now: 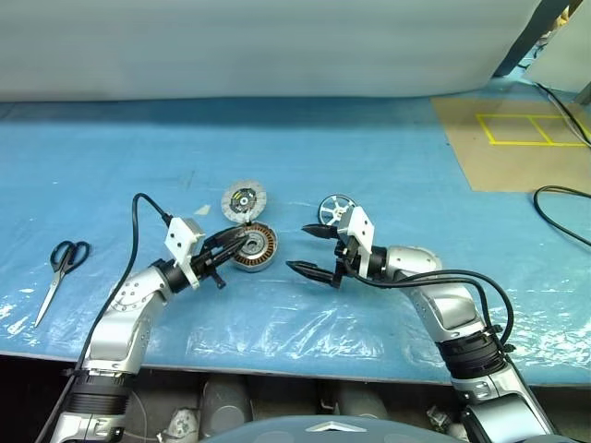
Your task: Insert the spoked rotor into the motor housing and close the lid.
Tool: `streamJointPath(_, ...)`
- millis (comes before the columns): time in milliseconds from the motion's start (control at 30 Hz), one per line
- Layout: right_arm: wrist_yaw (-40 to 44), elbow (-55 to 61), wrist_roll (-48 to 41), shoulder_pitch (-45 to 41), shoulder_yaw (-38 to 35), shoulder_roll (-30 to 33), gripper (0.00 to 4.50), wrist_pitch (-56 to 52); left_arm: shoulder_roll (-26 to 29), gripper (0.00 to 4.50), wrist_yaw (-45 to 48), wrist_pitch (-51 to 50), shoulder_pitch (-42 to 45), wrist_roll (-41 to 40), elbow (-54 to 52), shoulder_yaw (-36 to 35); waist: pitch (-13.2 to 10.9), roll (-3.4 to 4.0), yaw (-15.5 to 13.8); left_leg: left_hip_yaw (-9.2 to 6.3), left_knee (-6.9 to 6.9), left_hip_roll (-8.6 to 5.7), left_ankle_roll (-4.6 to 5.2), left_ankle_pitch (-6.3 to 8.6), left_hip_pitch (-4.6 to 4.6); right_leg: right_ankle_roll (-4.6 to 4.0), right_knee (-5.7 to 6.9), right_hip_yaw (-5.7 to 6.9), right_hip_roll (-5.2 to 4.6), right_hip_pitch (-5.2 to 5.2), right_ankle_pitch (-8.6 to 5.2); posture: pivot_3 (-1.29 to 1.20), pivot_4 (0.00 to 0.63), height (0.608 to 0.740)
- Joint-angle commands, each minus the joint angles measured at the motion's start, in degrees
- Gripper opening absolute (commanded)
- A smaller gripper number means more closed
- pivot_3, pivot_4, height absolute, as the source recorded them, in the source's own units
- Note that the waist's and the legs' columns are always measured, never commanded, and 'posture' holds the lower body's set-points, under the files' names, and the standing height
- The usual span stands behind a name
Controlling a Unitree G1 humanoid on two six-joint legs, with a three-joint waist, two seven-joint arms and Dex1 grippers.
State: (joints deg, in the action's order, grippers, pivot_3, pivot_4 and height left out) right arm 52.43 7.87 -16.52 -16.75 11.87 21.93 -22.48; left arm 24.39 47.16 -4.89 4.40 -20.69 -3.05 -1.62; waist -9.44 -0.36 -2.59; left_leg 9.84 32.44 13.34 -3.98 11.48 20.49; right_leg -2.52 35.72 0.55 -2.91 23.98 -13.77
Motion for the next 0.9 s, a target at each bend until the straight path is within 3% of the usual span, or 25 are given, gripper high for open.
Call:
streamJointPath(33, -0.31, 2.44, -1.47, -0.35, -1.08, 0.16, 4.50, 0.23, -0.01, 0.67, 0.92, 2.60, 1.17, 1.63, 2.87, 0.76, 0.00, 0.00, -0.01, 0.00, 0.00, 0.00, 0.00, 0.00, -0.01, 0.01, 0.00, 0.00, 0.00, -0.01, 0.00, 0.00, 0.150, 0.740)
streamJointPath(400, -1.86, 3.37, -1.59, 0.55, -0.53, -0.16, 4.50, -0.27, -2.10, 0.67, 1.71, 5.12, 5.06, 3.18, 9.23, 2.66, 0.01, 0.01, -0.12, 0.00, 0.07, -0.01, 0.00, 0.00, -0.07, 0.03, 0.05, -0.02, -0.01, -0.07, 0.03, 0.00, 0.150, 0.740)
streamJointPath(900, -3.07, 3.48, -1.39, 0.82, -0.50, -0.13, 4.50, -0.10, -1.00, 0.67, 0.09, -3.72, 6.56, 3.43, 2.59, 4.54, 0.01, 0.01, -0.13, 0.00, 0.10, -0.01, 0.00, -0.01, -0.07, 0.03, 0.07, -0.02, -0.01, -0.08, 0.04, 0.00, 0.150, 0.740)
